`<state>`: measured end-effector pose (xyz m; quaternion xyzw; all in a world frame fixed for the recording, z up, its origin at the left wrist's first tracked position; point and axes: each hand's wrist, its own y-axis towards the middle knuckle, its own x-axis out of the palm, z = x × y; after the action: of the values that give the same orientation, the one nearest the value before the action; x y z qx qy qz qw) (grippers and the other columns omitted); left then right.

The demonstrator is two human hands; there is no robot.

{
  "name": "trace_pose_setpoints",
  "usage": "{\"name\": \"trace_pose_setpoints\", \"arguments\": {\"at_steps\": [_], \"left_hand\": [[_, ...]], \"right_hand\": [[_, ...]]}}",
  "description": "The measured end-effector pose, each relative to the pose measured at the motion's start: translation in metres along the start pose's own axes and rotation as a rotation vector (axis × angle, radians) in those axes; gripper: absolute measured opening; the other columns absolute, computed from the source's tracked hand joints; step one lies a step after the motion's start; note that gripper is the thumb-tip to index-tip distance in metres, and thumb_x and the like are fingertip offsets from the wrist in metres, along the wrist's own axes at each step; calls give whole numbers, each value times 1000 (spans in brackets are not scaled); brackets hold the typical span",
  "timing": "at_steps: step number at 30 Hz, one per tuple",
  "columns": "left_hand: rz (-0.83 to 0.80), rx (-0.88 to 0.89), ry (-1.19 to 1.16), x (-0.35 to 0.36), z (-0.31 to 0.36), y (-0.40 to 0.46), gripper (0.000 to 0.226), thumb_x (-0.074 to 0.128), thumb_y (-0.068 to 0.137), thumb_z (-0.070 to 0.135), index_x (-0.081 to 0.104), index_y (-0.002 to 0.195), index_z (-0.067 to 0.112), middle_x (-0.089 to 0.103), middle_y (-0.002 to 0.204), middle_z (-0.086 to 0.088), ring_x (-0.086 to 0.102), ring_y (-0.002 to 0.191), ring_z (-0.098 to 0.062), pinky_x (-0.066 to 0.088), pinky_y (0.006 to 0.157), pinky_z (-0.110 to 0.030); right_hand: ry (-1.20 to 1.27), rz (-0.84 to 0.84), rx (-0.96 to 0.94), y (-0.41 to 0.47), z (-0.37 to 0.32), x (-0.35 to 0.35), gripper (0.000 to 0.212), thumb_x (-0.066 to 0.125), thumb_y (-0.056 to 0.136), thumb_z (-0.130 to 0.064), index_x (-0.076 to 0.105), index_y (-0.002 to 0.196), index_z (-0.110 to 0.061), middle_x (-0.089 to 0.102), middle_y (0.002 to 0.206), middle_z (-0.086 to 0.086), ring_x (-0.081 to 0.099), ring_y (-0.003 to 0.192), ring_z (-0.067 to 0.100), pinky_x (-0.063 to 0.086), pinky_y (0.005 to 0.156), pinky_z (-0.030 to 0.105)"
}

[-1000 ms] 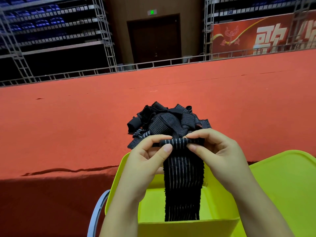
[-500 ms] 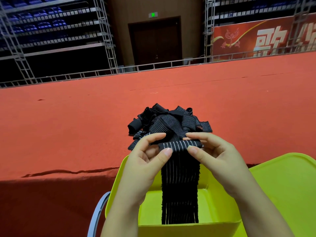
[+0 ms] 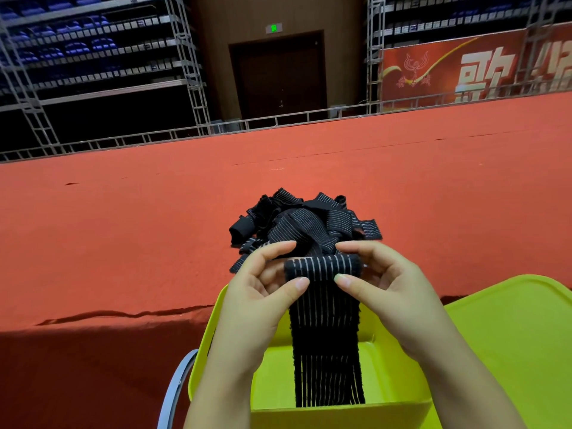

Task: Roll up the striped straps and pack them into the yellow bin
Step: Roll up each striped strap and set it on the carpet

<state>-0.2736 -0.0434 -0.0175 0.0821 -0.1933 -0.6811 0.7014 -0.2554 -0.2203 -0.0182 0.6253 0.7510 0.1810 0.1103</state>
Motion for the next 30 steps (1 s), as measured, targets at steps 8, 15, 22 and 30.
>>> {"name": "trace_pose_setpoints", "arguments": {"at_steps": [8, 15, 22, 30], "left_hand": [[106, 35, 100, 3, -1, 5, 39, 69, 80, -4, 65, 110, 20, 72, 104, 3, 68, 96, -9, 52, 79, -18], [190, -16, 175, -1, -12, 12, 15, 67, 84, -2, 69, 90, 12, 73, 83, -1, 67, 83, -15, 55, 79, -30], [197, 24, 251, 0, -10, 16, 18, 70, 82, -1, 73, 84, 17, 72, 99, -3, 66, 84, -2, 51, 77, -18], [123, 11, 202, -2, -3, 19, 10, 71, 80, -3, 71, 81, 7, 75, 85, 0, 68, 81, -7, 51, 74, -19]], "right_hand": [[-76, -38, -108, 22, -13, 2, 26, 71, 74, -10, 70, 93, -27, 70, 91, -6, 65, 84, 6, 50, 75, 19], [12, -5, -166, 54, -26, 0, 34, 64, 83, 7, 69, 93, -26, 71, 89, -4, 65, 85, 10, 53, 79, 28], [55, 13, -168, 56, -26, 2, 34, 63, 83, 7, 68, 93, -25, 71, 86, -6, 66, 84, 9, 53, 76, 26], [164, -67, -153, 57, -33, 2, 30, 60, 83, 7, 67, 96, -20, 70, 81, -6, 65, 82, 9, 54, 74, 24]]}}
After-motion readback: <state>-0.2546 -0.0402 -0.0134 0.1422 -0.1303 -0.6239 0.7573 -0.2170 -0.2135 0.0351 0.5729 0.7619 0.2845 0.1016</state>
